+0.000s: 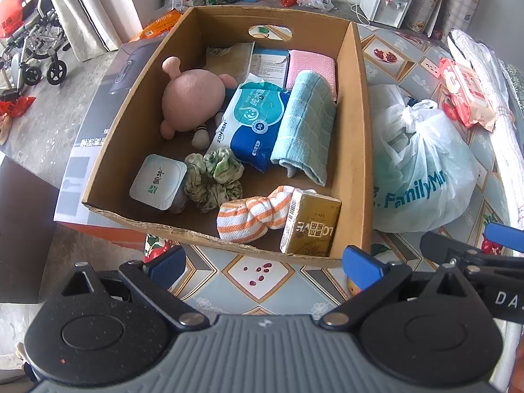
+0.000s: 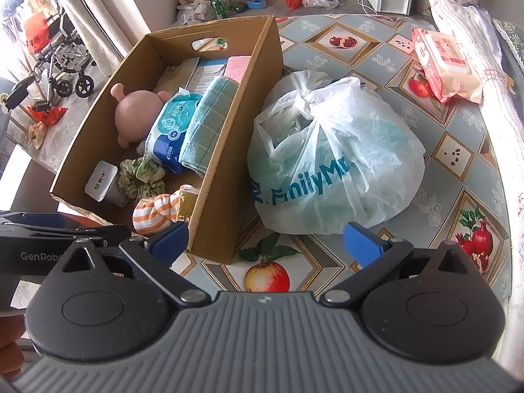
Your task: Organize soft objects
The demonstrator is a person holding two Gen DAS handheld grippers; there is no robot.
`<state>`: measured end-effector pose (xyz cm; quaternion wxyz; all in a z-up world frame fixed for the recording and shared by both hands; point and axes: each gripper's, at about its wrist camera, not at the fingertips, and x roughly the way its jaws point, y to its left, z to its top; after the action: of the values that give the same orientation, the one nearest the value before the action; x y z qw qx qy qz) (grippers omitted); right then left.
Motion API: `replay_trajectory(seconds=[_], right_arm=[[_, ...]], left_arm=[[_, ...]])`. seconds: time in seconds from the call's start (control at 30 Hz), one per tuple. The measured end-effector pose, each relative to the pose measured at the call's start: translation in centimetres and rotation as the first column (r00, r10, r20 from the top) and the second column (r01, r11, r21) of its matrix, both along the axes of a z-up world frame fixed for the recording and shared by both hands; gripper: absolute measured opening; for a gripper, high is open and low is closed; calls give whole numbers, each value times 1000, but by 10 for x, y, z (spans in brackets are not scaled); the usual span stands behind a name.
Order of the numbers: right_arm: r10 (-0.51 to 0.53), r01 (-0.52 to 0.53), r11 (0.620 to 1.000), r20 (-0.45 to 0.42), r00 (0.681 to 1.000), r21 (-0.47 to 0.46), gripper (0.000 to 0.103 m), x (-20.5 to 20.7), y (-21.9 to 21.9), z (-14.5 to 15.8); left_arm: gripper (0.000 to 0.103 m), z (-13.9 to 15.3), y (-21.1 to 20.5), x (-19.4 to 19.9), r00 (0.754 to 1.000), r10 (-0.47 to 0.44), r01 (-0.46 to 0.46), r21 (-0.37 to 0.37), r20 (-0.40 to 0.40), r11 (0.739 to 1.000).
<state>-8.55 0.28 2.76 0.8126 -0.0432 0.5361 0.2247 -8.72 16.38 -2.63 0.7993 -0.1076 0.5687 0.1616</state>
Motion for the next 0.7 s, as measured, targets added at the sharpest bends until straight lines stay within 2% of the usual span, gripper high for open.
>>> replay_trajectory(seconds=[0.7], right_arm=[[38, -37, 999, 25, 999, -32, 101, -7, 12, 7]], left_arm=[[102, 1, 8, -11, 1000, 22, -22, 0, 10, 1000]])
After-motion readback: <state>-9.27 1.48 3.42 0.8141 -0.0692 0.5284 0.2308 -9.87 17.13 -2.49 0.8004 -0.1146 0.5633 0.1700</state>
